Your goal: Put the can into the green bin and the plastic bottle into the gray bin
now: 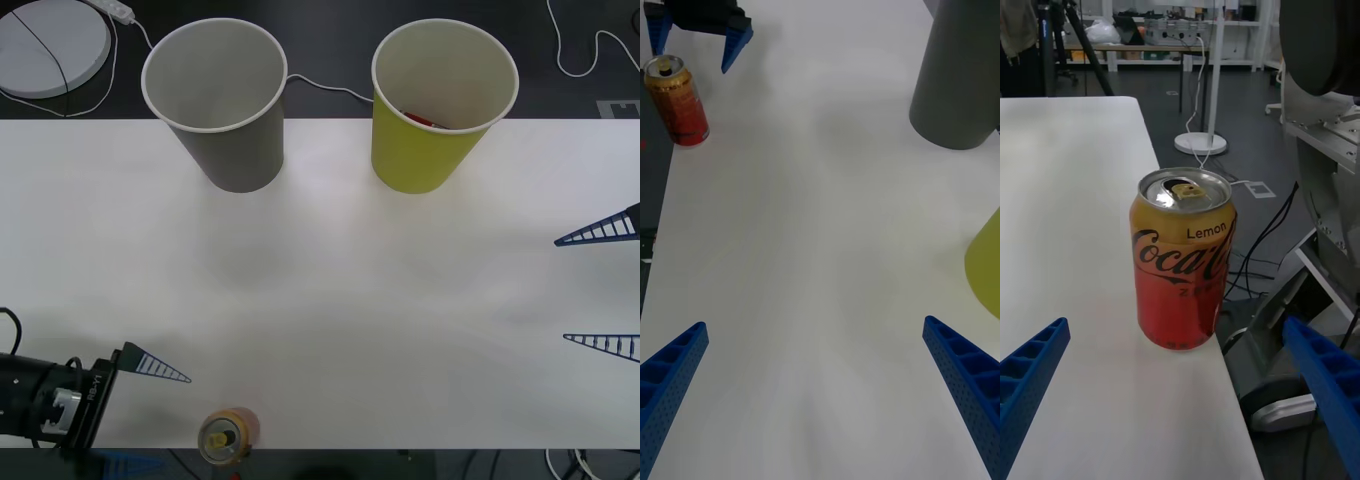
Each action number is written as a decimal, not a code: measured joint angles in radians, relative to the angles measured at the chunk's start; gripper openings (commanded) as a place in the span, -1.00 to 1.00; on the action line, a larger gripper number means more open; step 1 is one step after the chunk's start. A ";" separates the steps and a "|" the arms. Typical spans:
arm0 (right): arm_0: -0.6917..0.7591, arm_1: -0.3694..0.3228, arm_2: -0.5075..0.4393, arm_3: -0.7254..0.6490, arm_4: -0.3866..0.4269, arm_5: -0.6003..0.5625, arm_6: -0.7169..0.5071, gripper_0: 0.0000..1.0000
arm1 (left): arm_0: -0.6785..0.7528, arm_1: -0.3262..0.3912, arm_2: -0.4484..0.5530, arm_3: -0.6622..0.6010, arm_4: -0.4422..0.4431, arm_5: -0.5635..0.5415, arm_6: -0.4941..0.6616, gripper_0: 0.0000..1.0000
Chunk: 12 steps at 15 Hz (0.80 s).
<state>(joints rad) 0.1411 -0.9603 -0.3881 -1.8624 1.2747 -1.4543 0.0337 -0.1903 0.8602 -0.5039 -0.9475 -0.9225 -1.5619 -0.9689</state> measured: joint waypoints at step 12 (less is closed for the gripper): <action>0.000 0.000 0.000 0.000 0.000 0.000 0.000 1.00 | 0.013 -0.159 -0.010 0.036 0.012 0.066 -0.043 1.00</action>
<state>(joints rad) 0.1411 -0.9603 -0.3881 -1.8623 1.2747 -1.4542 0.0337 -0.1771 0.7014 -0.5139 -0.9119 -0.9106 -1.4957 -1.0118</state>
